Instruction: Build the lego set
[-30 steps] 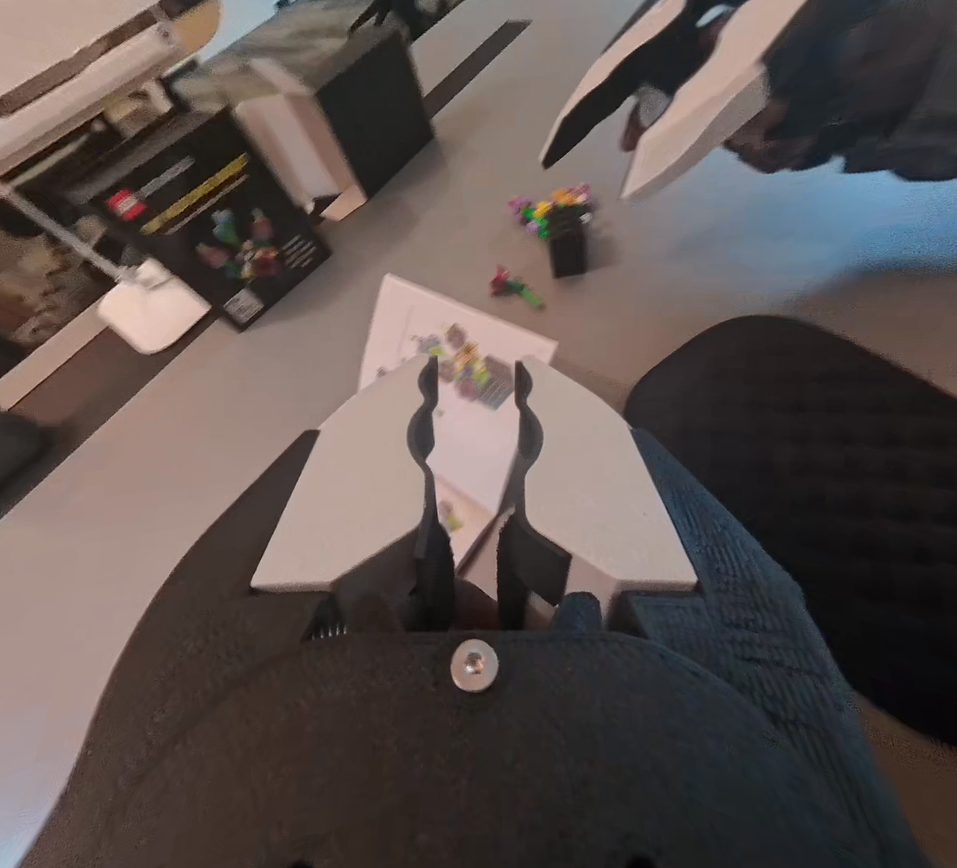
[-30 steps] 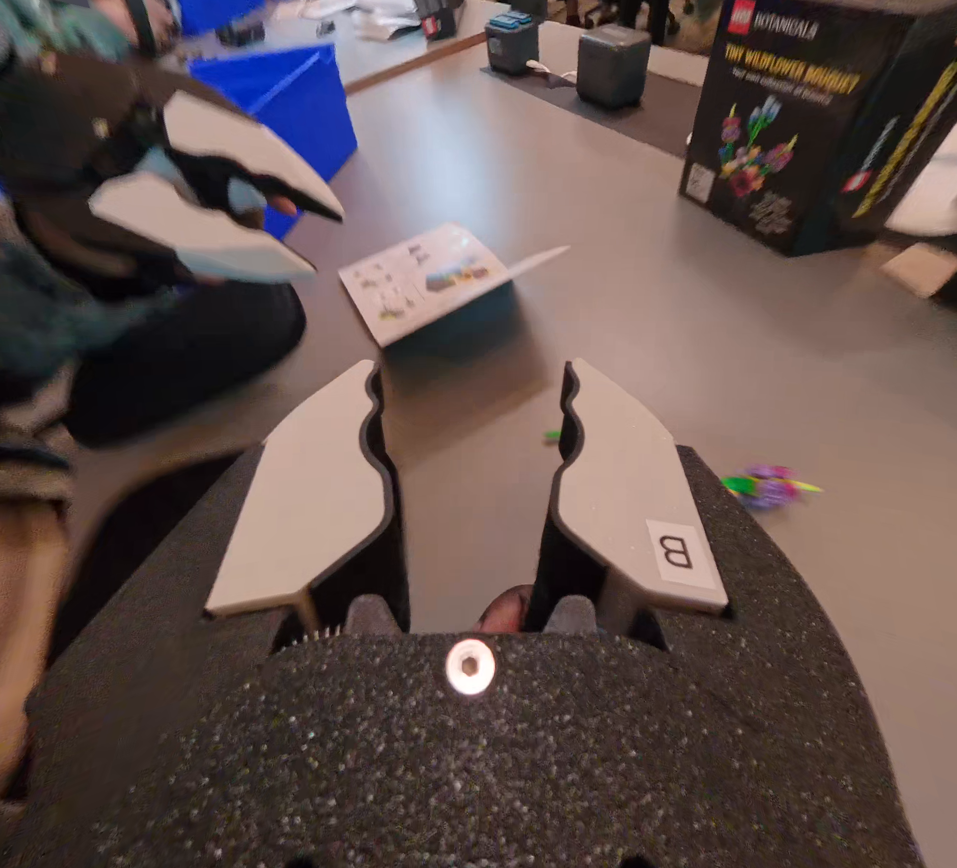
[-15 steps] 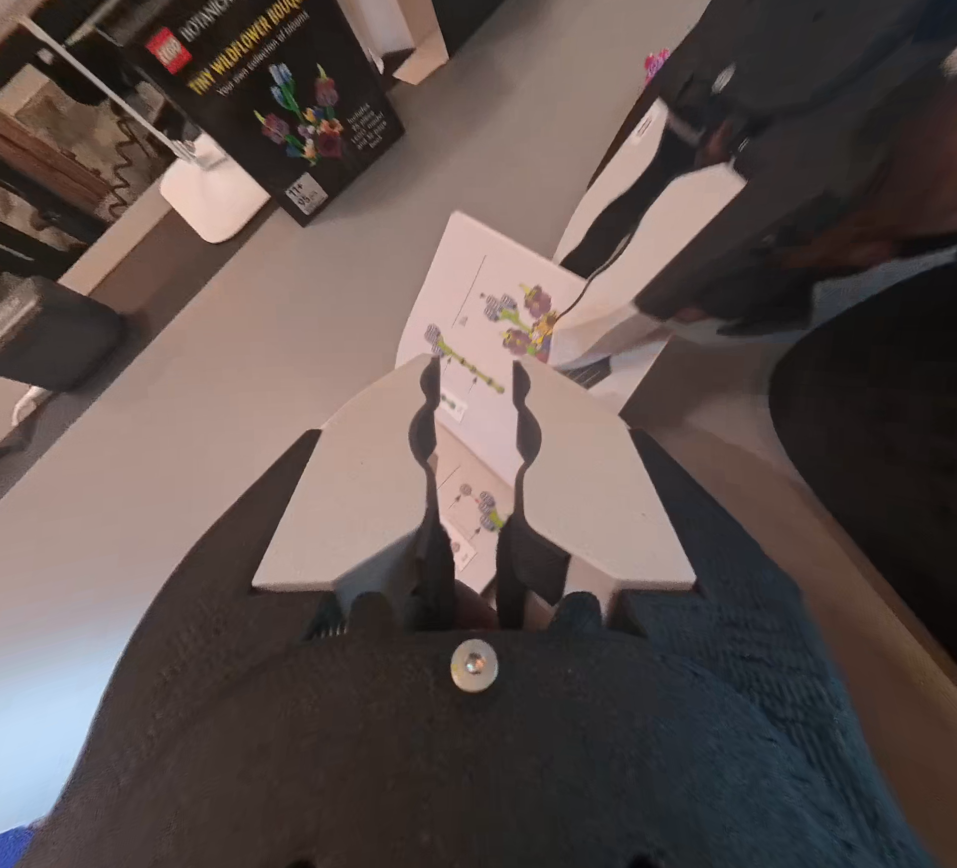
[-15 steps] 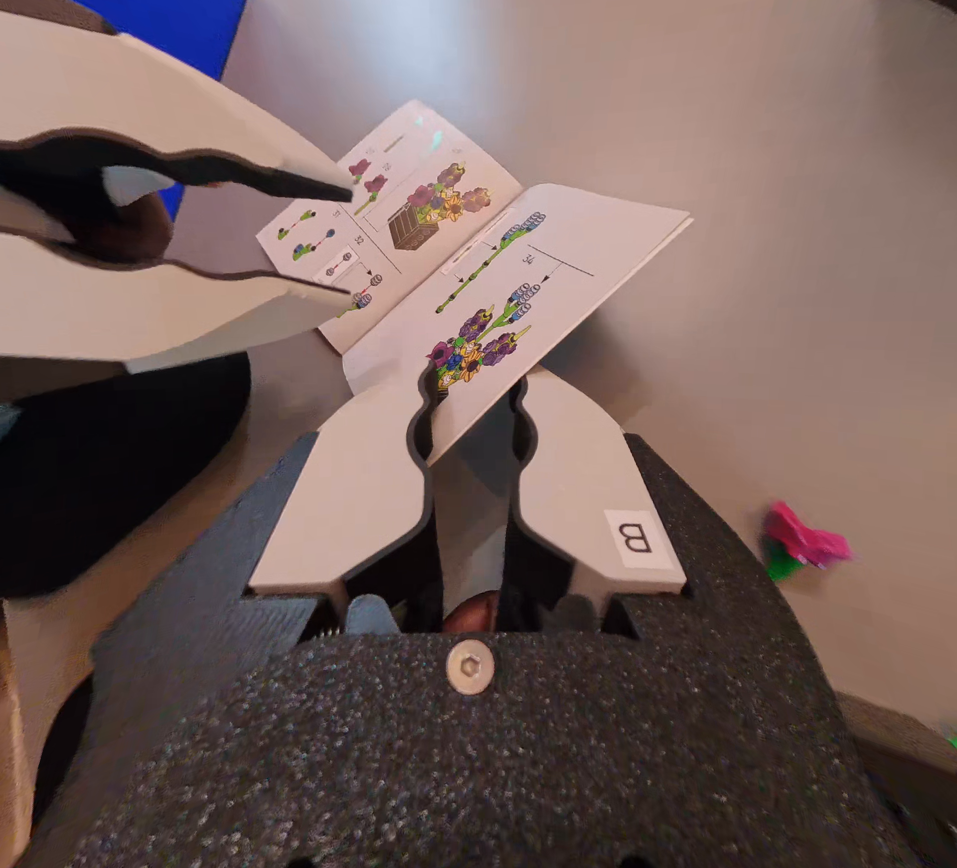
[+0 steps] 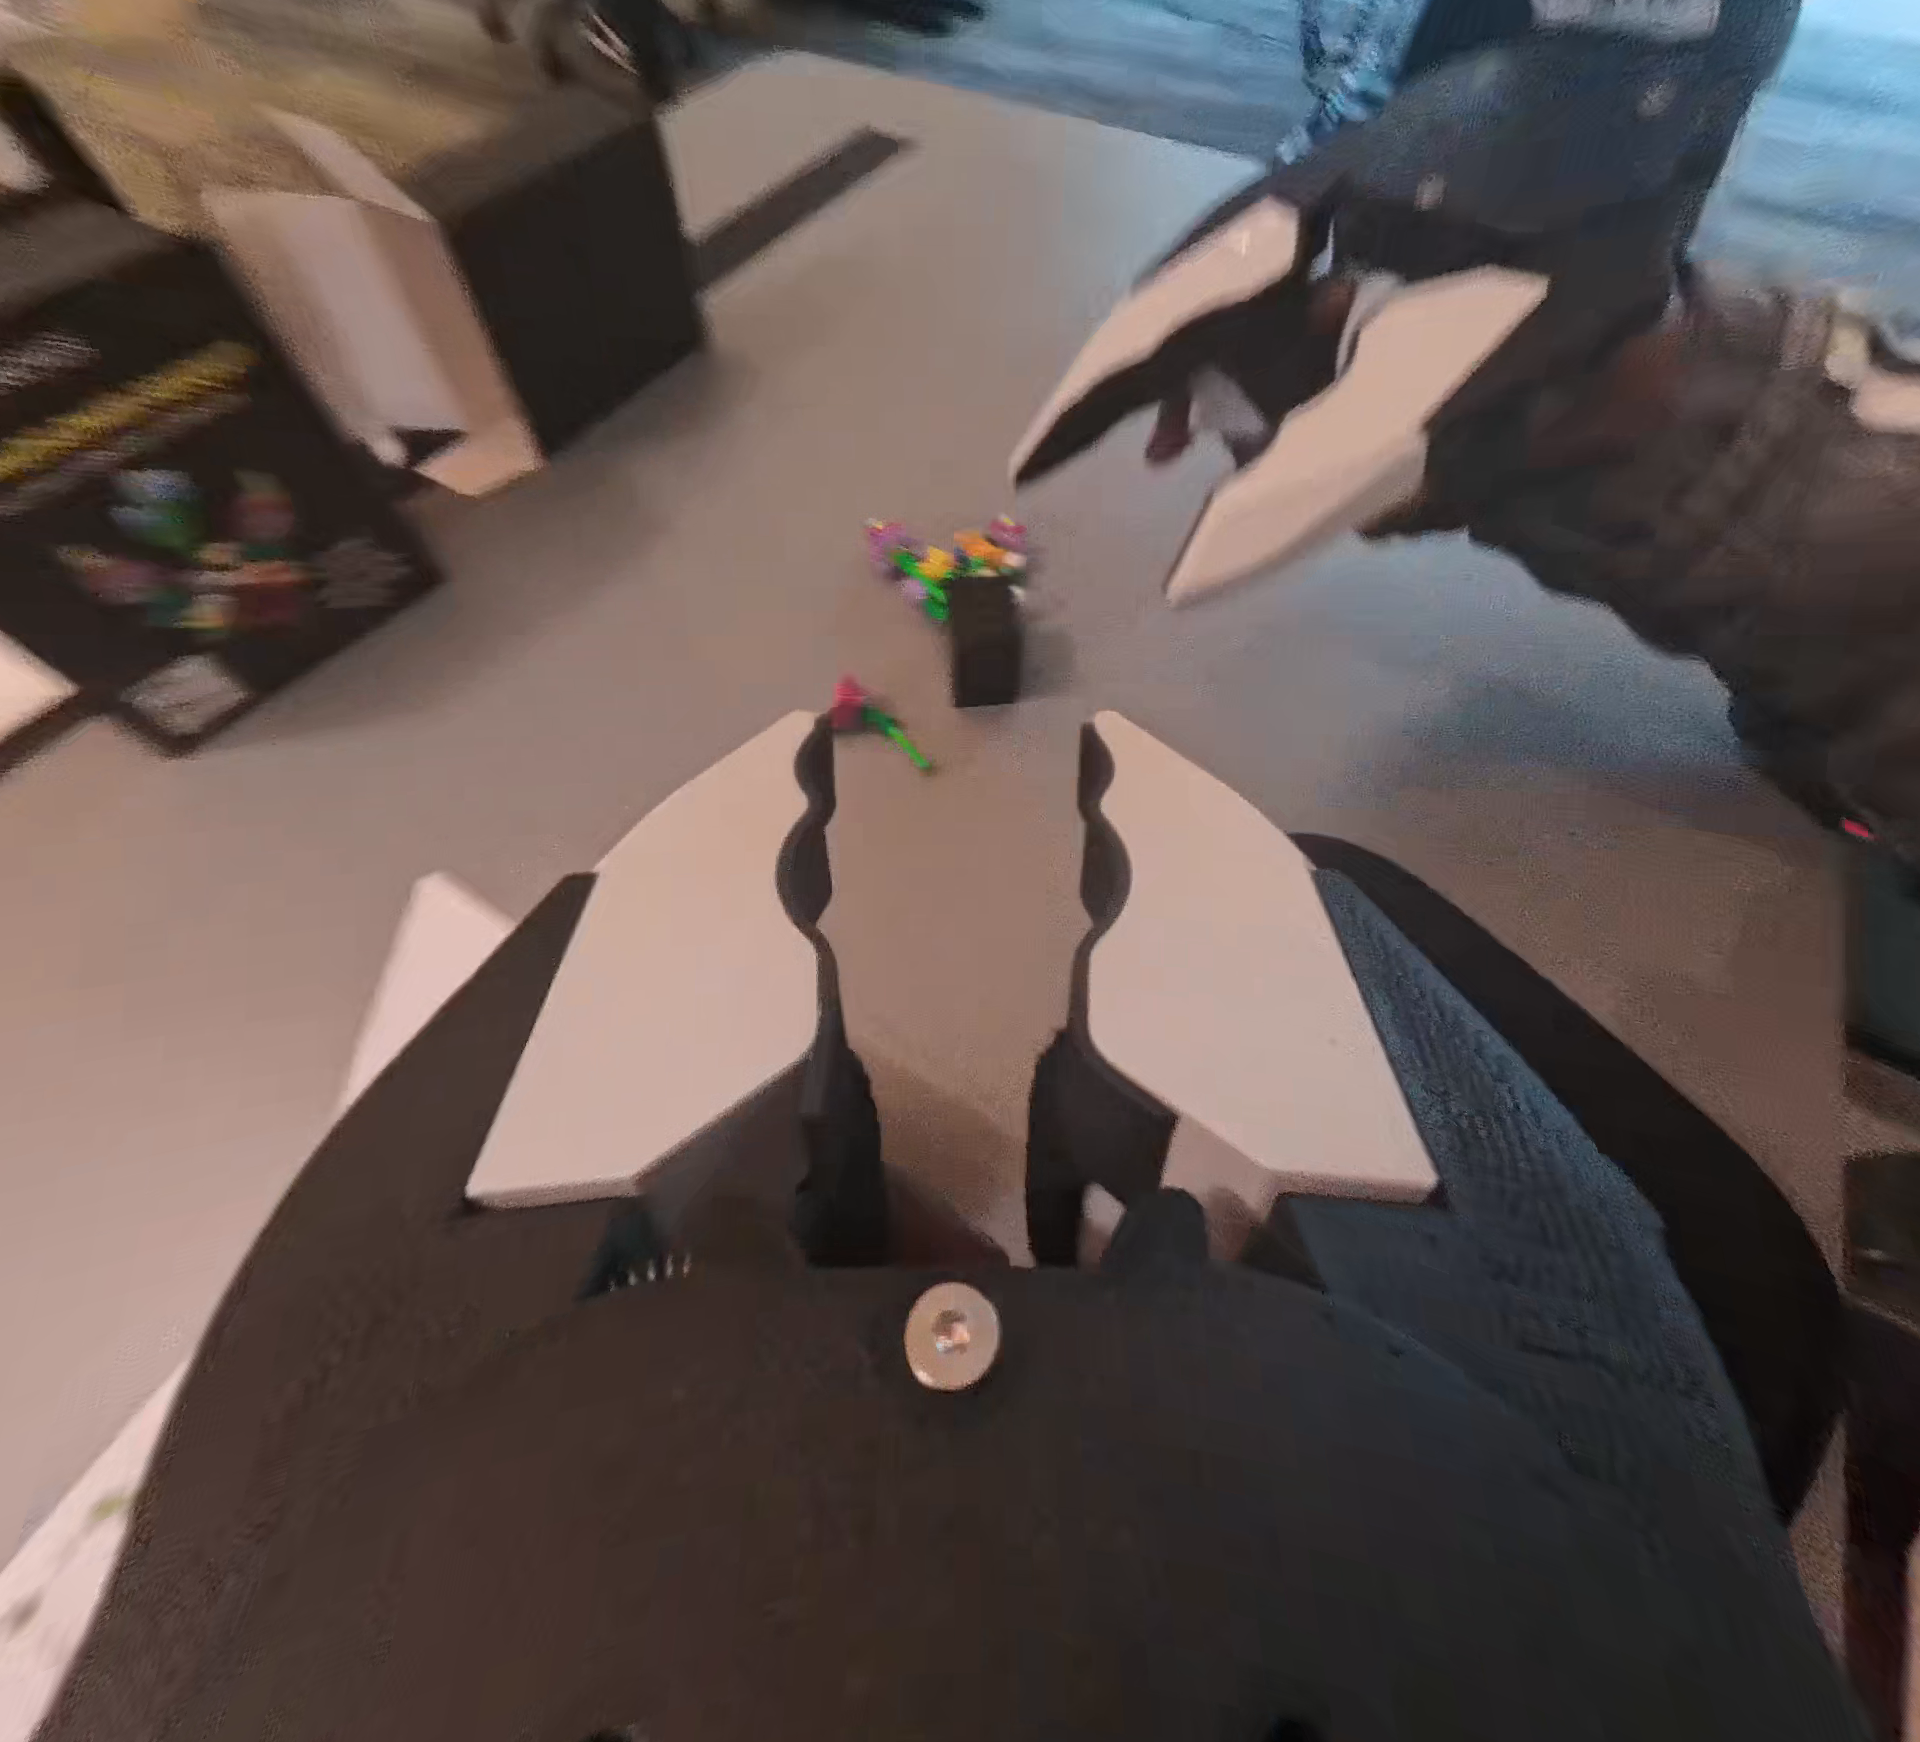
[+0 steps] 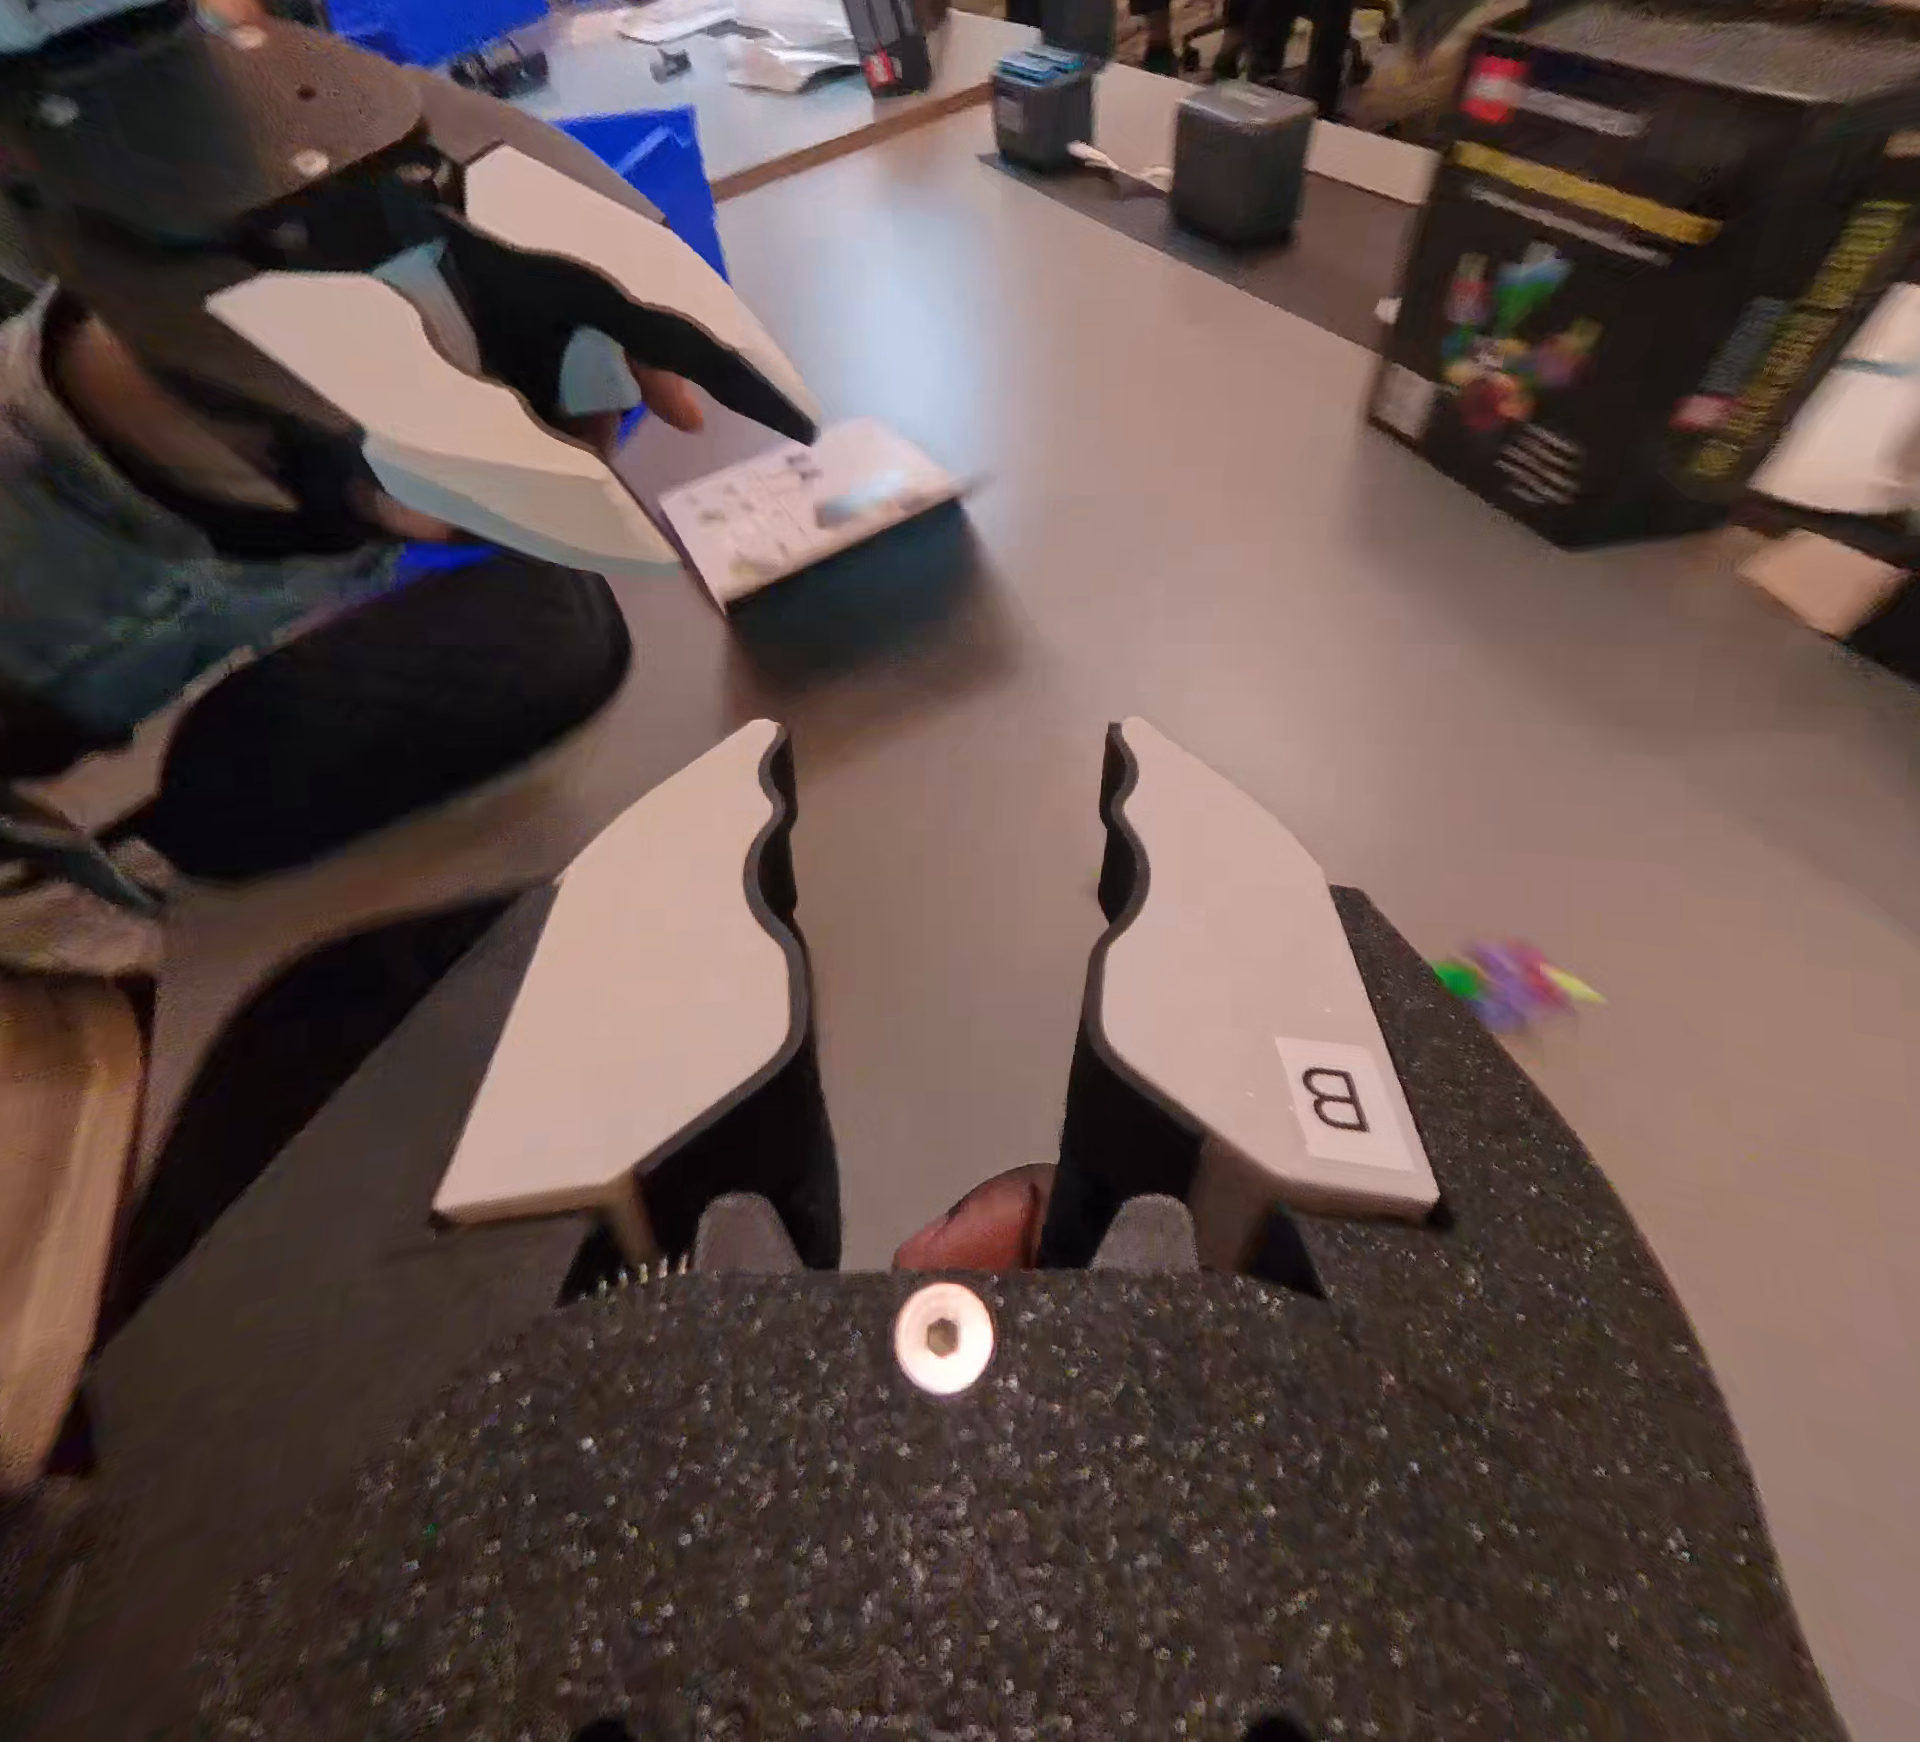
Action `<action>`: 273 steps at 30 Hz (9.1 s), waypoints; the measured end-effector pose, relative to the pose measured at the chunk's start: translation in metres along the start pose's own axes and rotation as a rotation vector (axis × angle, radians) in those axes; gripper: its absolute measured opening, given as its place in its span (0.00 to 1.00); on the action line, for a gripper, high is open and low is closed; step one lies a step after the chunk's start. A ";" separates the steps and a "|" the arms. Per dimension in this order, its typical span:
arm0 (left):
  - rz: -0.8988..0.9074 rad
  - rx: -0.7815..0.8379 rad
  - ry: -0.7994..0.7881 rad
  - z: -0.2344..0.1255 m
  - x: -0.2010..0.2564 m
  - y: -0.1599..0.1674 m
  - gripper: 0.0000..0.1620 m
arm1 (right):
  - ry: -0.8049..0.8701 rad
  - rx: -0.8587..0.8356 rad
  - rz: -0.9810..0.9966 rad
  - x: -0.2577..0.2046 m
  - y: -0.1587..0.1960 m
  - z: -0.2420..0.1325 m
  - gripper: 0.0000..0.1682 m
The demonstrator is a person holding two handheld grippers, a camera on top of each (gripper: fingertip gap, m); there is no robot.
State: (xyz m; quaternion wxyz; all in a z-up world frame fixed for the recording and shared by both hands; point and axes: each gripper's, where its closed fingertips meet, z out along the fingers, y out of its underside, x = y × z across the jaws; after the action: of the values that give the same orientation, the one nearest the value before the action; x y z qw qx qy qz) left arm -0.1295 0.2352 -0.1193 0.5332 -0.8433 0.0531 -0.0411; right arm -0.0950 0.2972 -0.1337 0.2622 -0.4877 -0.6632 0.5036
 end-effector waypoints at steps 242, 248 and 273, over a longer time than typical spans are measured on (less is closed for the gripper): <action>0.226 0.156 0.188 0.073 0.059 0.036 0.32 | 0.908 0.069 -0.005 0.056 0.076 -0.115 0.14; 0.228 0.155 0.189 0.073 0.059 0.036 0.32 | 0.905 0.044 0.022 0.055 0.084 -0.112 0.14; 0.008 0.166 -0.071 0.066 0.004 0.034 0.32 | -0.025 -0.601 -0.219 0.025 0.003 0.001 0.24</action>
State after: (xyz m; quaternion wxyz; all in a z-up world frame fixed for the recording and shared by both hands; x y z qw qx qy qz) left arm -0.1191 0.2792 -0.1779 0.6030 -0.7969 0.0338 -0.0135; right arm -0.1043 0.3199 -0.1409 0.1510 -0.4628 -0.8340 0.2597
